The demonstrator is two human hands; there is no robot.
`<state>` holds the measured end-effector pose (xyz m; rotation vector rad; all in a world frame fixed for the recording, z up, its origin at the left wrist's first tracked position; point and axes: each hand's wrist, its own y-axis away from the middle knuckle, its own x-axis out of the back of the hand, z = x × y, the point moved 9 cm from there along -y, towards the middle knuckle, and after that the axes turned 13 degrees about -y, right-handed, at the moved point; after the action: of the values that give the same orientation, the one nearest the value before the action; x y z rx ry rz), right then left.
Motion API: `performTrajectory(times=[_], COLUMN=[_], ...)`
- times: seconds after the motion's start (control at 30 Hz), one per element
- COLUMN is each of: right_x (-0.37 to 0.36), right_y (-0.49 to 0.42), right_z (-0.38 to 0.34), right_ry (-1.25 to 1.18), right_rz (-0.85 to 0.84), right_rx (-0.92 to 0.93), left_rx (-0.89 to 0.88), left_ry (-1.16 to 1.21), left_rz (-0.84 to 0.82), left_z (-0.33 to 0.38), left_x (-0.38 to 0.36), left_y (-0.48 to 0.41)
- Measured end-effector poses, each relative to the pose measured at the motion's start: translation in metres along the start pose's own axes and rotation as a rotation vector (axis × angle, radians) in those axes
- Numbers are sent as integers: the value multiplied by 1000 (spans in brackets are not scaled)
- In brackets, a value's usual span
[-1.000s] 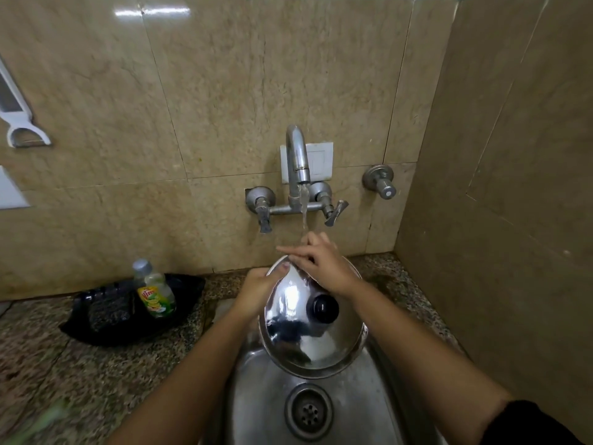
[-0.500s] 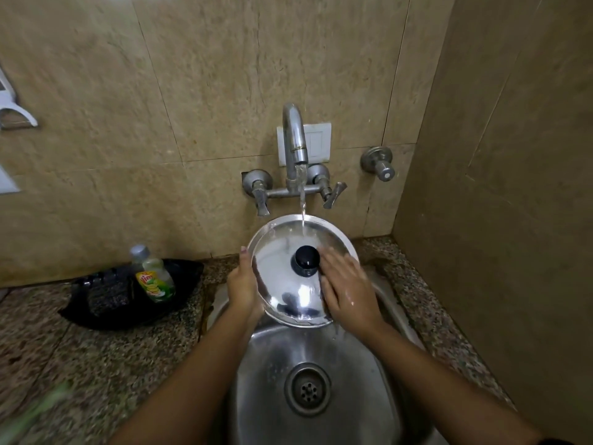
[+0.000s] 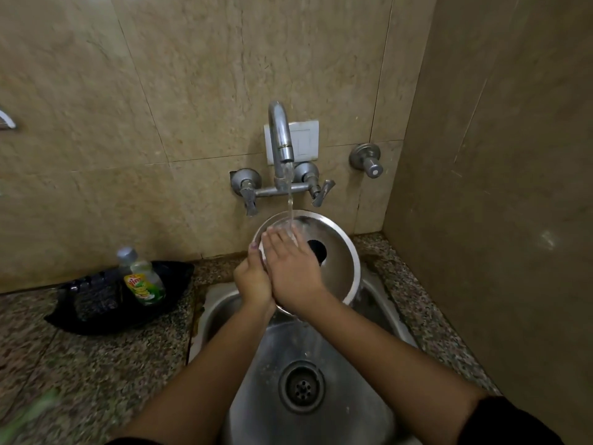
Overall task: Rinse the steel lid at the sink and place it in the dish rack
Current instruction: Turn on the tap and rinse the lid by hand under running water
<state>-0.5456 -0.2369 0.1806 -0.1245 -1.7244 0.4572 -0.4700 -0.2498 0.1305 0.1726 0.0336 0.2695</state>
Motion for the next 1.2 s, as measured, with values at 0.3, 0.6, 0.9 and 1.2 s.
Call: performTrajectory(times=[0.3, 0.6, 0.9, 1.2], right_x=[0, 6, -8, -17], right_y=[-9, -6, 57, 76], right_z=[54, 84, 11, 91], right_ry=[-89, -116, -224, -266], right_rz=[-131, -169, -56, -71], right_rx=[-340, -539, 375, 443], left_rx=[-33, -130, -2, 42], left_ry=[-55, -106, -35, -117], left_rz=[-99, -141, -165, -142], left_z=[-1, 7, 2, -5], left_x=[-21, -27, -12, 12], left_y=[4, 10, -15, -29])
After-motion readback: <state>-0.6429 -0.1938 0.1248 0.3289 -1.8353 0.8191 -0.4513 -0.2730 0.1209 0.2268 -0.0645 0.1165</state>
